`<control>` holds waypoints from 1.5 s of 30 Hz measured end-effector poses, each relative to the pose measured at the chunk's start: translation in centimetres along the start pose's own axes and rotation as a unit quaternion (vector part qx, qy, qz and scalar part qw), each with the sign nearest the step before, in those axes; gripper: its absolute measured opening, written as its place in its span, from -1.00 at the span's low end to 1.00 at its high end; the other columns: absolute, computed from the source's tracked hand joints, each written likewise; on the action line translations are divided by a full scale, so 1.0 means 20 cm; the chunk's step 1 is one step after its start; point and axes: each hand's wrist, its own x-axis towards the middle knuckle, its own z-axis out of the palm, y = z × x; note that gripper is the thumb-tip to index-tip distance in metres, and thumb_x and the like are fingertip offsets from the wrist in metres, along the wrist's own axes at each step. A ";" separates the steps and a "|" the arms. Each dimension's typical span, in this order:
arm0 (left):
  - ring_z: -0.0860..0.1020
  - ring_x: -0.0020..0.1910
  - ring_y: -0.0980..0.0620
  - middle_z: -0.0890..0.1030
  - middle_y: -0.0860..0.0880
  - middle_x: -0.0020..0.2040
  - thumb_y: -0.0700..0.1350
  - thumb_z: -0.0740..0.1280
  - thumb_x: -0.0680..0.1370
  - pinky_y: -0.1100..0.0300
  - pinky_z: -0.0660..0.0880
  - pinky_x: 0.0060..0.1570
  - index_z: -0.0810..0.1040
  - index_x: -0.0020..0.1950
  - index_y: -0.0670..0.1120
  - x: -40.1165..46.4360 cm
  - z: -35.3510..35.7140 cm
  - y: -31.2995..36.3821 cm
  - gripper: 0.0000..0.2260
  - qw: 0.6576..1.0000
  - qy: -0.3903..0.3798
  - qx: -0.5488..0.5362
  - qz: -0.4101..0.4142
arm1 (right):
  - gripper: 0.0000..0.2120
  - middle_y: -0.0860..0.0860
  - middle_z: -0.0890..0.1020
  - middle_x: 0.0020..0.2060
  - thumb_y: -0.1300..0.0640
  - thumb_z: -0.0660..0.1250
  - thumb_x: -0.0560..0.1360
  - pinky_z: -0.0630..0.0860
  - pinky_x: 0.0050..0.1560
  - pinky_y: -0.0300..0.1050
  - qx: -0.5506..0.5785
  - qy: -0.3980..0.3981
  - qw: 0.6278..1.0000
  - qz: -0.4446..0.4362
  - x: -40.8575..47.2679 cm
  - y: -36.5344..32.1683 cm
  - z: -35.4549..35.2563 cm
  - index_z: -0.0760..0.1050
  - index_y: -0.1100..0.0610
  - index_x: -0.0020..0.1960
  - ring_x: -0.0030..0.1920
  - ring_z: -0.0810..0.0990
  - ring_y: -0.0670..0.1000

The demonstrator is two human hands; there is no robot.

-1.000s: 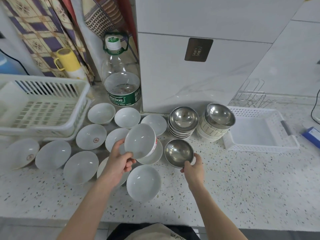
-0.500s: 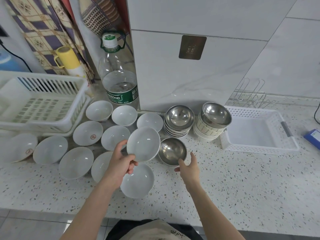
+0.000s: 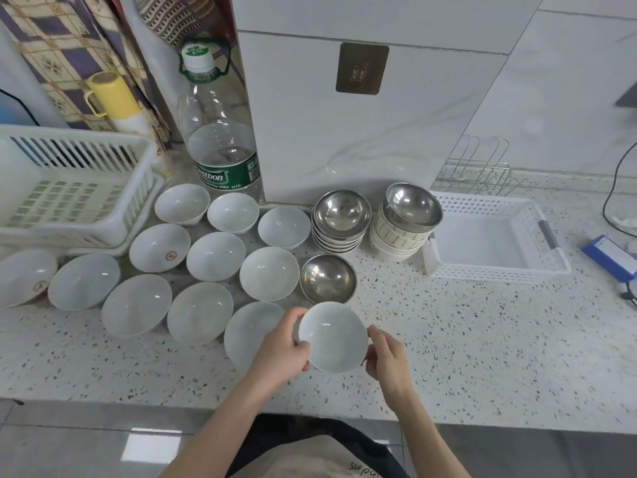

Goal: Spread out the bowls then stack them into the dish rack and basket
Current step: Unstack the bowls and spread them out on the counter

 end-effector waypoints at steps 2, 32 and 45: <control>0.64 -0.37 0.20 0.63 0.00 -0.34 -0.23 0.19 0.54 0.37 0.41 -0.46 0.30 0.26 0.32 -0.01 0.04 -0.03 -0.52 1.000 -0.002 0.024 -0.001 | -0.64 -0.06 0.40 -0.55 0.04 0.23 0.61 0.20 -0.53 -0.25 -0.007 -0.022 1.000 -0.005 -0.02 0.03 -0.03 0.52 0.27 -0.22 -0.55 0.24 -0.09; 0.53 -0.19 0.08 0.55 0.13 -0.13 0.13 0.46 0.38 0.22 0.34 -0.41 -0.03 0.51 0.20 0.01 0.11 -0.07 -0.13 0.958 0.035 0.282 0.026 | -0.65 -0.05 0.63 -0.45 0.22 0.26 0.50 0.30 -0.56 -0.35 -0.226 -0.074 0.971 -0.018 0.06 0.02 0.01 0.51 0.09 0.27 -0.59 0.39 -0.18; 0.58 -0.08 0.01 0.58 0.05 -0.05 0.17 0.45 0.40 0.17 0.44 -0.26 -0.04 0.54 0.11 0.03 0.07 -0.07 -0.12 0.941 0.030 0.335 0.024 | -0.67 -0.01 0.63 -0.42 0.19 0.26 0.48 0.28 -0.55 -0.32 -0.221 -0.073 0.973 0.014 0.05 0.01 0.03 0.50 0.04 0.23 -0.61 0.33 -0.18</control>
